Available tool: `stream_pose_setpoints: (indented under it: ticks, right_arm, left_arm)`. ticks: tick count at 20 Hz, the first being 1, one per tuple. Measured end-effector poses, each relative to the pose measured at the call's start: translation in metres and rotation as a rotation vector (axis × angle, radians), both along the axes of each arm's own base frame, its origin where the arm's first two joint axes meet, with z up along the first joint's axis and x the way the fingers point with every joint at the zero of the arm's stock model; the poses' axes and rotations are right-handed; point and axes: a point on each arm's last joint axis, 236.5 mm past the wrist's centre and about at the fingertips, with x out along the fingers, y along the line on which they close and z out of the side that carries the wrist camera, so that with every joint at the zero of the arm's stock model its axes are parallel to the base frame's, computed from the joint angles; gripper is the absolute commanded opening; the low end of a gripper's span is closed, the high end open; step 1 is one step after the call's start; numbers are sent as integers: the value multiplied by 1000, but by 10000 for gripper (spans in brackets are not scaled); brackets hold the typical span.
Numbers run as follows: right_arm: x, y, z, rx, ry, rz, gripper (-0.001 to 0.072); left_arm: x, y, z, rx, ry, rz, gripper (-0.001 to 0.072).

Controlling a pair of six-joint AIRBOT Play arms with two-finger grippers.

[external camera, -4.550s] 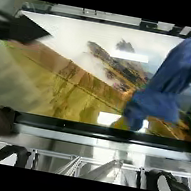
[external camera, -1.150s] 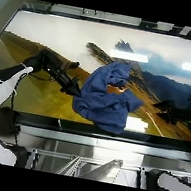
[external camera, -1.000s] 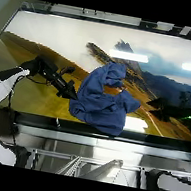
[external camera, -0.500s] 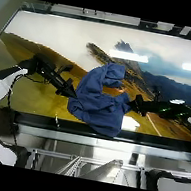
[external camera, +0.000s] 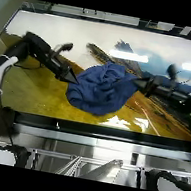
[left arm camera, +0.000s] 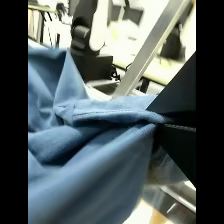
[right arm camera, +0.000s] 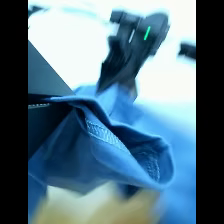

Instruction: Fold the shirts.

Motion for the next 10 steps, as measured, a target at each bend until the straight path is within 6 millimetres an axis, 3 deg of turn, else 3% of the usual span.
stream_pose_setpoints:
  ticks: [3, 6, 8, 10]
  right_arm:
    - [-27, -27, 135, 23, -377, -116, 24]
    - [-94, -50, 257, -61, -765, -315, 24]
    - [-140, -55, 309, -142, -957, -456, 24]
    - [-177, -56, 337, -239, -1092, -581, 24]
  left_arm:
    - [-11, -3, 110, -74, -325, -52, 21]
    - [-43, 1, 226, -111, -722, -47, 24]
    - [-66, 6, 292, -126, -966, 15, 28]
    - [-90, 14, 342, -132, -1165, 86, 29]
